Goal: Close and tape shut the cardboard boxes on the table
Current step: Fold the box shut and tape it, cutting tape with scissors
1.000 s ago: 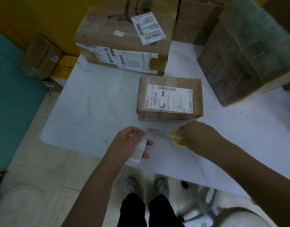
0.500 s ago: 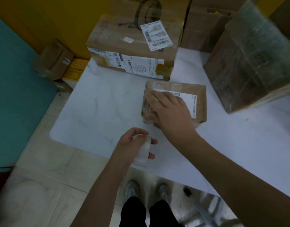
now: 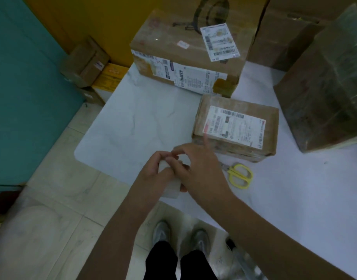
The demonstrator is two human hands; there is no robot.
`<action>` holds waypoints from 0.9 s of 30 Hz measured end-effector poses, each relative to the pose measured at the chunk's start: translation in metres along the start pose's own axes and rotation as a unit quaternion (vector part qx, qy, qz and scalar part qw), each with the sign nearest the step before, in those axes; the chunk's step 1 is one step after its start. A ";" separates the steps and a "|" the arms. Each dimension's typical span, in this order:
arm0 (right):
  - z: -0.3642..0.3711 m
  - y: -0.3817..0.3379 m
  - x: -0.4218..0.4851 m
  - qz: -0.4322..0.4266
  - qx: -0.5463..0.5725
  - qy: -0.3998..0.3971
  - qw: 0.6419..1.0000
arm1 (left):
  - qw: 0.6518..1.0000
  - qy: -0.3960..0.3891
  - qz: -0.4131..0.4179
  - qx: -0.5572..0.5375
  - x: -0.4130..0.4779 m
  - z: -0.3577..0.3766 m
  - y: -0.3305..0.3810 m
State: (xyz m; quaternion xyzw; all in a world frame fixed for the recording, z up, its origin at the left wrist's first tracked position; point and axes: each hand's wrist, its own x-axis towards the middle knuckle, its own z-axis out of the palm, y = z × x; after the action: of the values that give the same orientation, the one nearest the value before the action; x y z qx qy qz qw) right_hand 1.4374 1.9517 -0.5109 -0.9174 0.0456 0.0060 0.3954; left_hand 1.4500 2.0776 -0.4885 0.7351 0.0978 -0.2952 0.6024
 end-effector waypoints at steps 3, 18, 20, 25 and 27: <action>0.010 -0.009 0.002 0.036 0.017 0.020 0.999 | 1.000 0.012 0.025 0.012 0.001 -0.010 0.000; 0.043 -0.026 0.002 0.074 0.079 -0.061 0.992 | 0.979 0.035 -0.093 0.175 -0.020 -0.068 -0.038; 0.051 -0.022 0.004 0.097 0.074 -0.058 0.991 | 0.975 0.102 -0.106 0.165 -0.016 -0.066 -0.055; 0.078 -0.002 0.001 0.054 -0.103 -0.090 0.989 | 0.951 0.133 -0.125 0.250 -0.004 -0.059 -0.096; 0.087 0.009 0.002 0.003 -0.150 -0.069 0.986 | 0.933 0.146 -0.107 0.310 0.001 -0.054 -0.101</action>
State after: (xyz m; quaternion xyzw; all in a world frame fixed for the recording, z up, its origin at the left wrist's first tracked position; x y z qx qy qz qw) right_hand 1.4409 2.0087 -0.5769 -0.9634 0.0197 0.0769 0.2559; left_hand 1.4170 2.1538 -0.5676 0.9055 0.1665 -0.2630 0.2884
